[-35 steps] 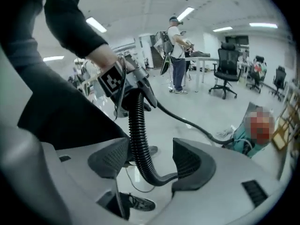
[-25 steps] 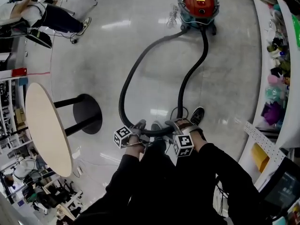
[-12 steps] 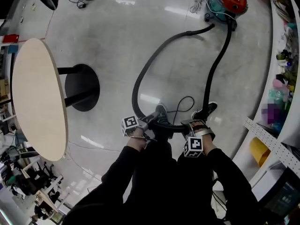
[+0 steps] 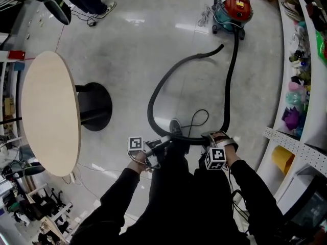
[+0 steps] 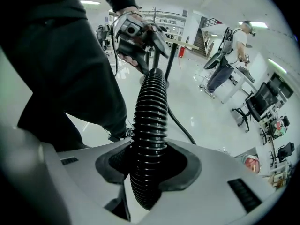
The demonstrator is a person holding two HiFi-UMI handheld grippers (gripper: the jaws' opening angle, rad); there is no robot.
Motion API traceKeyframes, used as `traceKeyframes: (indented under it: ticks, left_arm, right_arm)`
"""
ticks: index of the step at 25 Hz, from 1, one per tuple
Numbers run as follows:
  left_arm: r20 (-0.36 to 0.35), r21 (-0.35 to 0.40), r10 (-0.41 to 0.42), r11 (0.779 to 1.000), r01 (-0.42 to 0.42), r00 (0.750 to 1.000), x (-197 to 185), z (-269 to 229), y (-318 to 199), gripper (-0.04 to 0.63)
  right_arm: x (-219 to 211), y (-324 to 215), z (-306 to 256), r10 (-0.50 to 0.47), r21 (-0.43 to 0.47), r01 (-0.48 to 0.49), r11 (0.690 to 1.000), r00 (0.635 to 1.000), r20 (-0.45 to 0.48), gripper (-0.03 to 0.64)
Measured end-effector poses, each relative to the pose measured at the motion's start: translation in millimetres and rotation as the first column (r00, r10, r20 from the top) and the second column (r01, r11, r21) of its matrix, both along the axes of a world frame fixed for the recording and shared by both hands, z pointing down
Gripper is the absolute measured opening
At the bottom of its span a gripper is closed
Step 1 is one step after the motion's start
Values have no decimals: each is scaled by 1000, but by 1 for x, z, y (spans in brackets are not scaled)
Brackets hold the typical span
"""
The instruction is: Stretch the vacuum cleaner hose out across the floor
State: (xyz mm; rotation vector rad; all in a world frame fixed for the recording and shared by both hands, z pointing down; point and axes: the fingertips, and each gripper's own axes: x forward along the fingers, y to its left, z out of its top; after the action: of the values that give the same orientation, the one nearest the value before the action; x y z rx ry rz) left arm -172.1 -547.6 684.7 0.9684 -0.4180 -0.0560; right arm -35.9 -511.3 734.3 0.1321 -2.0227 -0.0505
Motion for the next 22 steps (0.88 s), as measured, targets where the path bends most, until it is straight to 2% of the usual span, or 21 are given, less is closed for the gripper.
traceKeyframes:
  ticks: [1, 2, 3, 4, 5, 6, 7, 8, 9, 10, 11, 13, 14, 15, 16, 17, 18, 19, 20, 21, 22]
  left_arm:
    - [-22, 44, 22, 999, -21, 1000, 8, -20, 10, 284]
    - [-11, 122, 95, 988, -93, 995, 19, -39, 22, 261]
    - [64, 234, 206, 948, -215, 977, 31, -55, 34, 248]
    - [209, 354, 315, 858, -372, 926, 43, -64, 41, 236]
    - [392, 443, 383, 718, -537, 836, 56, -70, 45, 235]
    - [563, 482, 403, 550, -682, 722, 71, -73, 47, 235]
    - [693, 480, 392, 376, -793, 605, 89, -76, 51, 235]
    - [783, 450, 373, 212, -867, 498, 109, -77, 57, 235]
    - [844, 405, 356, 66, -912, 401, 129, -74, 67, 236]
    - [887, 348, 345, -61, -935, 308, 147, -68, 79, 241]
    - [917, 286, 335, -172, -942, 217, 161, -59, 92, 284]
    - [949, 177, 311, -363, -915, 60, 185, -37, 119, 348]
    - [954, 135, 300, -440, -888, -4, 194, -25, 131, 367]
    - [953, 109, 297, -501, -858, -53, 203, -14, 143, 368]
    - [949, 105, 304, -544, -832, -80, 211, -6, 157, 368]
    - [944, 124, 321, -565, -816, -79, 221, -2, 172, 367]
    - [939, 158, 340, -562, -812, -53, 232, -2, 184, 365]
    - [936, 194, 353, -541, -818, -12, 243, -5, 191, 317]
    - [935, 219, 353, -517, -828, 27, 251, -9, 194, 207]
    - [936, 234, 347, -493, -838, 57, 258, -12, 194, 130]
    - [935, 247, 346, -467, -849, 82, 264, -15, 194, 129]
  right_arm:
    - [12, 4, -6, -1, 0, 1, 1000, 1000, 6, 156]
    - [23, 9, -12, -17, 1, 17, 1000, 1000, 11, 156]
    - [35, 16, -18, -46, 4, 46, 999, 999, 14, 156]
    - [48, 23, -24, -81, 7, 80, 997, 997, 18, 156]
    - [60, 30, -30, -113, 11, 112, 994, 993, 23, 156]
    - [72, 39, -35, -139, 16, 138, 990, 990, 30, 156]
    - [83, 48, -40, -160, 22, 159, 987, 987, 37, 156]
    - [93, 56, -44, -178, 31, 176, 984, 983, 42, 156]
    - [101, 62, -50, -194, 42, 193, 980, 980, 46, 156]
    - [109, 65, -55, -211, 54, 209, 977, 976, 46, 156]
    - [115, 69, -60, -230, 64, 227, 972, 972, 44, 156]
    - [123, 79, -72, -277, 80, 273, 959, 960, 44, 156]
    - [125, 83, -81, -305, 86, 300, 950, 951, 52, 156]
    - [126, 88, -92, -333, 92, 327, 941, 940, 66, 156]
    - [129, 94, -103, -359, 99, 351, 931, 930, 79, 156]
    - [132, 101, -111, -382, 102, 373, 922, 921, 82, 155]
    - [139, 108, -115, -403, 100, 395, 913, 912, 71, 155]
    - [146, 113, -116, -419, 96, 413, 906, 906, 54, 155]
    - [153, 117, -115, -427, 93, 423, 901, 903, 36, 155]
    - [160, 117, -114, -427, 101, 424, 900, 904, 17, 155]
    - [165, 114, -112, -417, 129, 414, 901, 909, -7, 155]
